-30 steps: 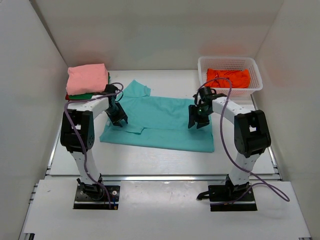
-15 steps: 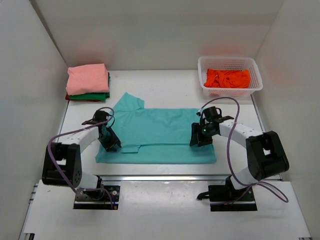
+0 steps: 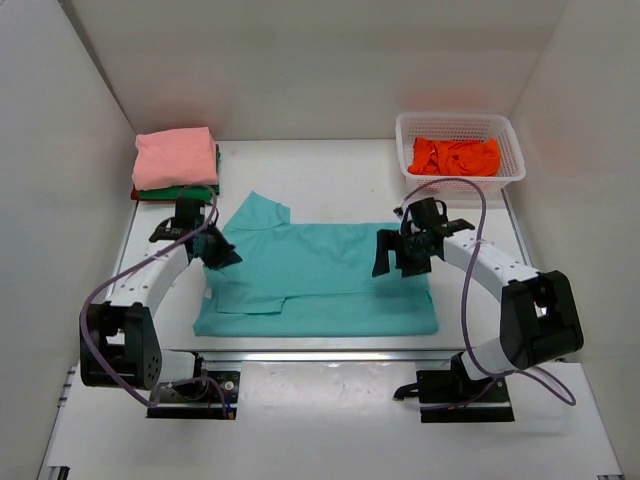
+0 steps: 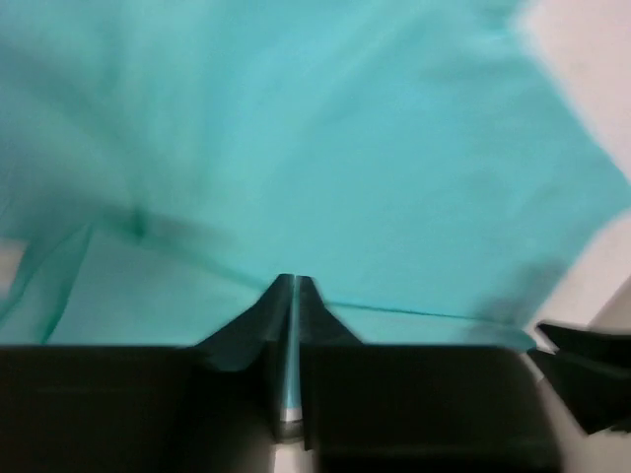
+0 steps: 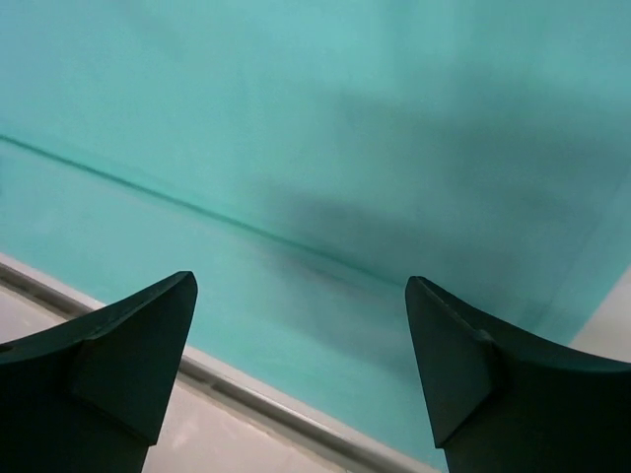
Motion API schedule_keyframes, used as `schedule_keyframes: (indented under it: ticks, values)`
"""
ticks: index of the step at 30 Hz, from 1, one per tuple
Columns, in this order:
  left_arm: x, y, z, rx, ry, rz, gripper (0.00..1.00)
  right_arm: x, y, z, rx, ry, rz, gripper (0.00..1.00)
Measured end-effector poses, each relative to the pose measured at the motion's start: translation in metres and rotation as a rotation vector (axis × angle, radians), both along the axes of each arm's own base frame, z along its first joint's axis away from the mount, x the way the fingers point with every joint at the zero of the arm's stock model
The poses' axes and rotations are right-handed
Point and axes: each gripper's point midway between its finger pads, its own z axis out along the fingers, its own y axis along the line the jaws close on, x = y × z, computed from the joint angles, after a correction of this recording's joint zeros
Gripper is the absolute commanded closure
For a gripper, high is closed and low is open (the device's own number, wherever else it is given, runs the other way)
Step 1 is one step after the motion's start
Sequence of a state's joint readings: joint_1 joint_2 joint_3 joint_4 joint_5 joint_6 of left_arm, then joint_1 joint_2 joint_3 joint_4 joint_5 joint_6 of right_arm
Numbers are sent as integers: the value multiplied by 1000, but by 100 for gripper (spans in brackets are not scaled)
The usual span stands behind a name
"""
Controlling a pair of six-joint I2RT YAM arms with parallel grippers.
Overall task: Fold and stack the t-shirts
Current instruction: Grap the side of the flattened tshirt furthest away from the robot with both arms
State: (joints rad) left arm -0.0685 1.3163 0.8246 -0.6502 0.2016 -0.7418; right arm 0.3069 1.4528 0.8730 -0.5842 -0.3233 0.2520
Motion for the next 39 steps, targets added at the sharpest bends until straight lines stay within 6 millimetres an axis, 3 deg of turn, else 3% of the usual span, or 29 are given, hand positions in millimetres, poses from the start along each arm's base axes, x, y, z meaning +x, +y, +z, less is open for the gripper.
schedule_keyframes:
  ticks: [2,3,4,6,9,12,15,16,22,30,37,39]
  values:
    - [31,-4,23,-27,-106,-9,85,24,3,20,13,-73,-13,13]
    - [46,-5,31,-36,-153,-16,63,36,3,28,16,-108,-24,13]
    - [57,-6,37,-39,-182,-25,54,47,1,35,22,-135,-39,12]
    - [84,-5,40,-42,-212,-33,58,68,-7,40,23,-163,-83,14]
    - [131,-3,28,-22,-207,-58,49,89,-22,33,8,-148,-141,14]
    - [176,2,6,12,-206,-79,51,99,-33,22,-15,-119,-173,14]
    - [203,8,-16,43,-195,-90,48,102,-32,17,-12,-102,-173,15]
    - [209,10,-23,54,-192,-92,42,102,-32,16,-9,-96,-173,16]
    - [234,31,-46,159,-172,-100,27,103,-36,10,10,-74,-186,18]
    - [245,46,-45,250,-177,-112,27,123,-43,5,-3,-68,-209,19]
    - [238,26,-53,265,-157,-168,26,148,-53,2,-57,-79,-247,19]
    - [237,17,-53,265,-160,-189,33,153,-58,2,-75,-80,-263,19]
